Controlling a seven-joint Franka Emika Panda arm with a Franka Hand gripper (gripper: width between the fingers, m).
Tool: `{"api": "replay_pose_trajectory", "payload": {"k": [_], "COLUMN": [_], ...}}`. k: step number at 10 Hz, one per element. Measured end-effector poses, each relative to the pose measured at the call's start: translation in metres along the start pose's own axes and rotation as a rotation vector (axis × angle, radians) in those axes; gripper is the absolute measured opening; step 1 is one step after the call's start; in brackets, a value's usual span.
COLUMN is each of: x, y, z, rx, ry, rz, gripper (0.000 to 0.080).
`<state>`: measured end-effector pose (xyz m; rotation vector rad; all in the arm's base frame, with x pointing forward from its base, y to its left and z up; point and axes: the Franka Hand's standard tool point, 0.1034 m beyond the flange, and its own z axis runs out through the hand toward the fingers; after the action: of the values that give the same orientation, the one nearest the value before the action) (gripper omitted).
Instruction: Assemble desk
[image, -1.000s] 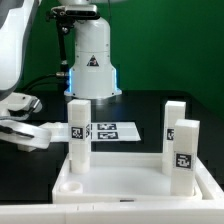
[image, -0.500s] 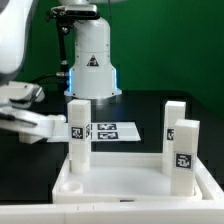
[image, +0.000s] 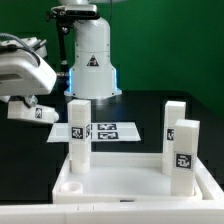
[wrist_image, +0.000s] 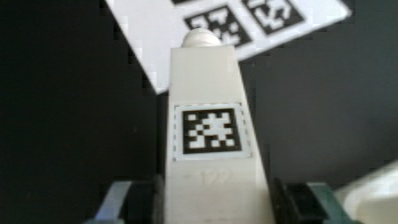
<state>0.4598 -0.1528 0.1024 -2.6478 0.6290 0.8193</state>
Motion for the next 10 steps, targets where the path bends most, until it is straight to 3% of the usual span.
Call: {"api": "replay_pose_trajectory", "payload": {"k": [1, 3, 4, 5, 7, 8, 10], "x": [0.011, 0.025, 0.027, 0.028, 0.032, 0.03, 0.02], "y": [-0.005, -0.041, -0.052, -0.047, -0.047, -0.074, -0.13], "z": [-0.01, -0.066, -0.076, -0.071, -0.076, -0.086, -0.114], "rx": [-0.019, -0.051, -0.055, -0.061, -0.079, -0.101, -0.093], "ry": [0.121, 0.329, 0.431, 0.504, 0.653, 0.729, 0.948], "rz": [-0.035, -0.166, -0.181, -0.178, -0.175, -0.196, -0.254], "gripper": [0.0282, 0.0284, 0.0284, 0.0284, 0.0284, 0.0284, 0.0284]}}
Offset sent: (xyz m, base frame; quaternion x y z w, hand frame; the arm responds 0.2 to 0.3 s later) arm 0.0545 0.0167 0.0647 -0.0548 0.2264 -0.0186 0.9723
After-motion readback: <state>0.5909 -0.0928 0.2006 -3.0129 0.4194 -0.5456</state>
